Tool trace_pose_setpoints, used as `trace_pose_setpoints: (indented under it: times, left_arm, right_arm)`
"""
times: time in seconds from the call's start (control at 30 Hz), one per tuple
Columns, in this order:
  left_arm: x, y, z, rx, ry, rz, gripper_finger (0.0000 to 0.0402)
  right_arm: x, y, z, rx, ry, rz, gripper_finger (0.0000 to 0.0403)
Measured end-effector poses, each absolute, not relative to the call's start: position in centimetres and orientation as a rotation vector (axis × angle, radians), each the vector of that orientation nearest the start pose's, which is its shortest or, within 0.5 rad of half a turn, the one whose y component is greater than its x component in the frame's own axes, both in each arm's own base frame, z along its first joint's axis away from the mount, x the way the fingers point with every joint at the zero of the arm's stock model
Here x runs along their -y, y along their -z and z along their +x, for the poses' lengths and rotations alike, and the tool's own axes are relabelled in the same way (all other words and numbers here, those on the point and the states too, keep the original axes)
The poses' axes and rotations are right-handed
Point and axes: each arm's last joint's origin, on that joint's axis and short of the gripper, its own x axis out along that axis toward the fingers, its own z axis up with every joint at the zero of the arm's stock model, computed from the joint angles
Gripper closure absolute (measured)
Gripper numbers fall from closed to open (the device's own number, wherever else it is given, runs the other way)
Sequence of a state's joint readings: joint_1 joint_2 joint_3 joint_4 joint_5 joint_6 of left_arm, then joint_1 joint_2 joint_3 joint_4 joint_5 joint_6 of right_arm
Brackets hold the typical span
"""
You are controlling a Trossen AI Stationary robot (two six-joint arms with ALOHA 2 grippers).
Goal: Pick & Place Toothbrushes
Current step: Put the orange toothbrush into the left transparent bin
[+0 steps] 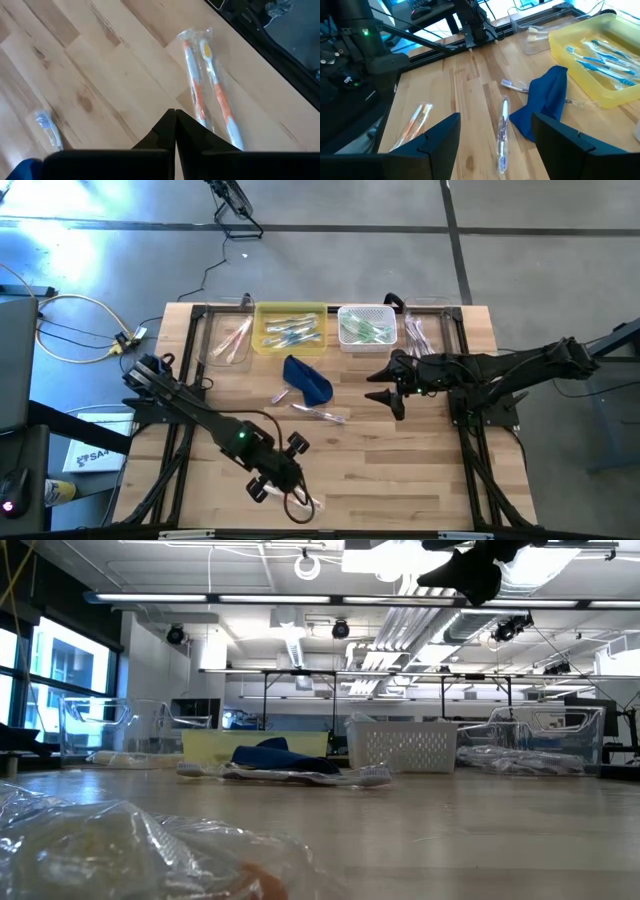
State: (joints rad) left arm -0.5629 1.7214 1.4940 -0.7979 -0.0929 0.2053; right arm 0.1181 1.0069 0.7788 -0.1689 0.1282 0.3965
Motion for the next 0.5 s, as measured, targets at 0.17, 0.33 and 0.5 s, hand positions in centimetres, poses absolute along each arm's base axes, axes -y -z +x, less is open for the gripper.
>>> trace_pose_setpoints:
  times: [0.17,0.33,0.5]
  left_arm:
    - [19.08,-28.51,30.77,-0.942,0.512,0.499,0.04]
    - [19.02,-28.48,30.74,-0.948,0.501,0.503,0.04]
    - [18.97,-28.42,30.66,-0.959,0.501,0.507,0.04]
  right_arm:
    - [-2.22,-29.24,21.9,-0.386,0.087,0.343,0.0169]
    - [-2.24,-29.24,21.9,-0.387,0.082,0.349,0.0169]
    - [-2.42,-29.23,21.89,-0.398,0.039,0.379,0.0169]
